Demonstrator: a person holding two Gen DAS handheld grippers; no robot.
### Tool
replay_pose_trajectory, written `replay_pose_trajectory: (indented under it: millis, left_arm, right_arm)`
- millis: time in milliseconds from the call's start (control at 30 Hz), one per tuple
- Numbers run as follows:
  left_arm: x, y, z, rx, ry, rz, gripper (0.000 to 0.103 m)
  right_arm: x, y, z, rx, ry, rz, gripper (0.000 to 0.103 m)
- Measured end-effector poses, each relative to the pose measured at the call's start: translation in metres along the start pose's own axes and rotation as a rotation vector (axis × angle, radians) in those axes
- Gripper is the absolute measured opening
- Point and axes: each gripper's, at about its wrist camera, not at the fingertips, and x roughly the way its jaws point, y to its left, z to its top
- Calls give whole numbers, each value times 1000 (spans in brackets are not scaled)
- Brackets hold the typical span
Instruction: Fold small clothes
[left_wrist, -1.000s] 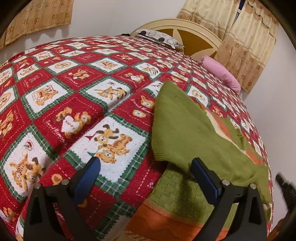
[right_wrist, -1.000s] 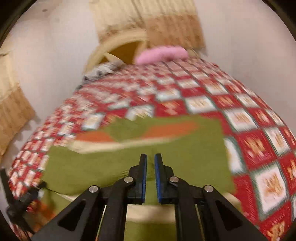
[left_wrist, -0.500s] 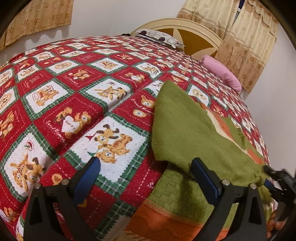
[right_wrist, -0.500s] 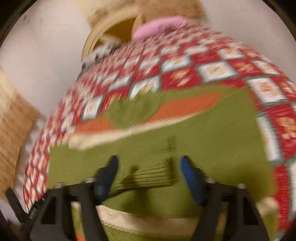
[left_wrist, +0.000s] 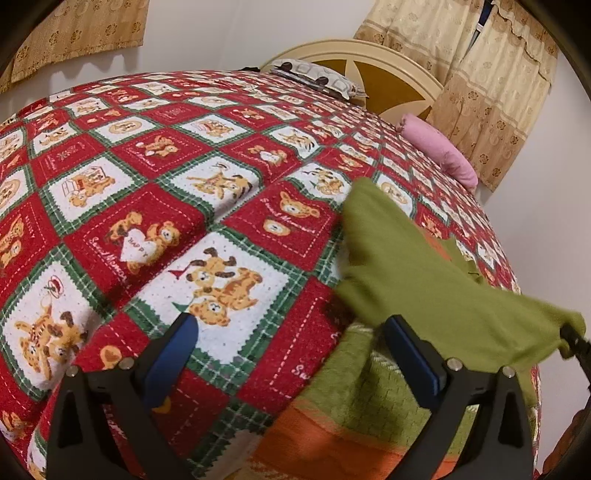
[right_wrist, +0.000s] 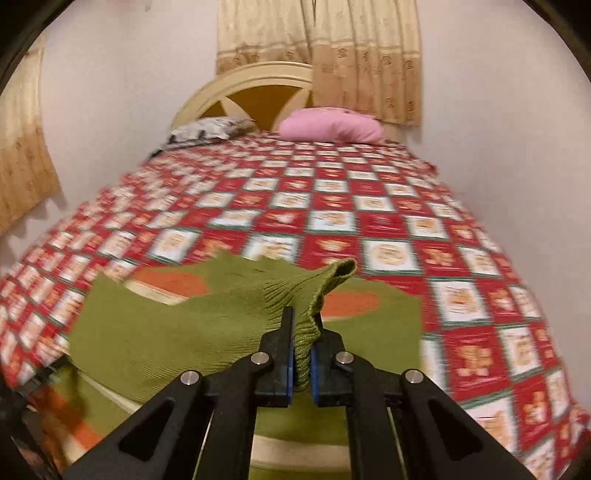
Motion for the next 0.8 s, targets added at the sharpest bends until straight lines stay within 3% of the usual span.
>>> replay_pose_trajectory:
  millis: [100,200,400,633,700,800]
  left_arm:
    - [0,0,0,1,0,1,103]
    - [0,-1,0,6,2,8,103]
    - [3,-7,-1,38,20,39,103]
    - [11,-34,-7,219,89,102,103]
    - [22,-45,0,261,116,144,103]
    - [38,-49,22,229,103,160,103]
  right_arm:
    - [14,-19,-20,-24,40,-105,6]
    - [37,-28,-42,-27,111,-138,6]
    - [50,-26,-50,-53,179,-162,6]
    - [55,-33,-56,-16,191,-137,6]
    - [56,-33,-57,-14,190,-135,6]
    - [55,-33,-59,-9,179,-132,6]
